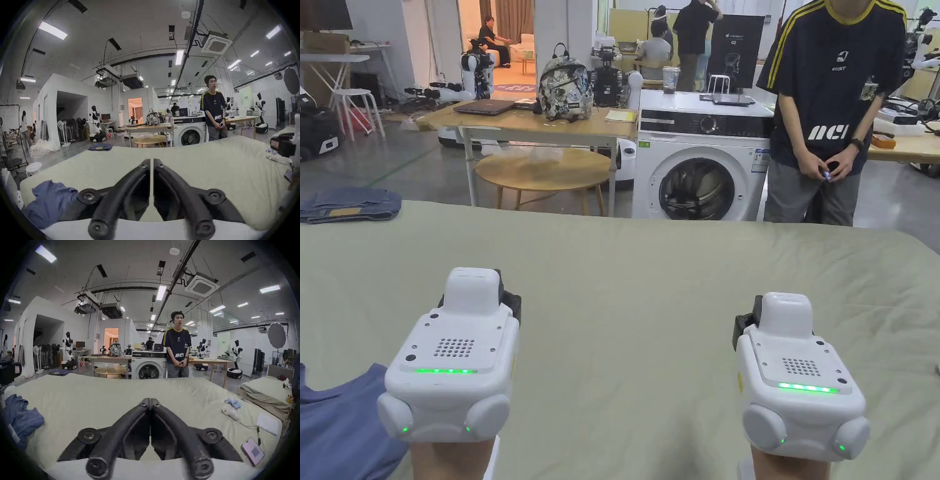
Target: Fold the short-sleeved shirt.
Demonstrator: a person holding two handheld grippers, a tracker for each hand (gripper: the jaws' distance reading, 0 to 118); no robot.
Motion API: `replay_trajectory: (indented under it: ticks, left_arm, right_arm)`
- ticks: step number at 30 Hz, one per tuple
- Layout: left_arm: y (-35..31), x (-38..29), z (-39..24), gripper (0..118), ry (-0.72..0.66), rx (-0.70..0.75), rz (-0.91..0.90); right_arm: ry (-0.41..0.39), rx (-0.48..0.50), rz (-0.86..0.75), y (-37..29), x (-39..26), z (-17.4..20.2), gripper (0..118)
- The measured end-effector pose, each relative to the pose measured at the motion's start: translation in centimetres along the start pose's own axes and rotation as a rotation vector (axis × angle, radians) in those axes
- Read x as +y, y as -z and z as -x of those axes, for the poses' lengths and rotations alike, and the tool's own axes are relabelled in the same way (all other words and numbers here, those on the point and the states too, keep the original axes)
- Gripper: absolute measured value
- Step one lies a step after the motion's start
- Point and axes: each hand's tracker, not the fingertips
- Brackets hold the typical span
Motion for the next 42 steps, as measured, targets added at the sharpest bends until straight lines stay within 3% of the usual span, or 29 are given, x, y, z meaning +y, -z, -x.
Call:
replay_trajectory:
  ticks: [5, 10, 13, 21, 30, 36, 38, 42]
  left_arm:
    - [0.5, 0.1, 0.6, 0, -0.036, -0.01, 0.037]
    - [0.5, 0.3, 1.6, 0, -0.001, 0.05, 0.045]
    - [-0.1, 0.3, 3.2, 0, 0.011, 0.068, 0.049]
    - [-2.3, -0.2, 11.3, 0, 0.008, 0.192, 0.177]
    - [-4.7, -2.7, 21.5, 0, -0.036, 0.294, 0.473]
    - [-4.0, -5.3, 27.9, 0, -0.226, 0.269, 0.666]
    - [-3.1, -6.2, 29.7, 0, -0.295, 0.193, 0.748]
    - [-1.1, -8.3, 31.3, 4, -0.338, 0.145, 0.868]
  right_arm:
    - [0.002, -0.001, -0.004, -0.3, 0.0, -0.3, 0]
    - [0.064, 0.001, 0.016, -0.3, 0.3, -0.8, 0]
    - [0.037, 0.031, 0.018, -0.3, 0.7, 0.1, 0]
    - [-0.005, 0.169, 0.05, -0.1, 1.0, 5.8, 0]
    - [-0.048, 0.334, 0.117, 0.1, -0.2, 12.8, 0]
    - [-0.077, 0.38, 0.154, 0.3, -1.6, 15.0, 0]
    - [-0.084, 0.386, 0.17, 0.4, -2.0, 15.3, 0]
    - [-0.094, 0.385, 0.198, 0.7, -2.7, 15.3, 0]
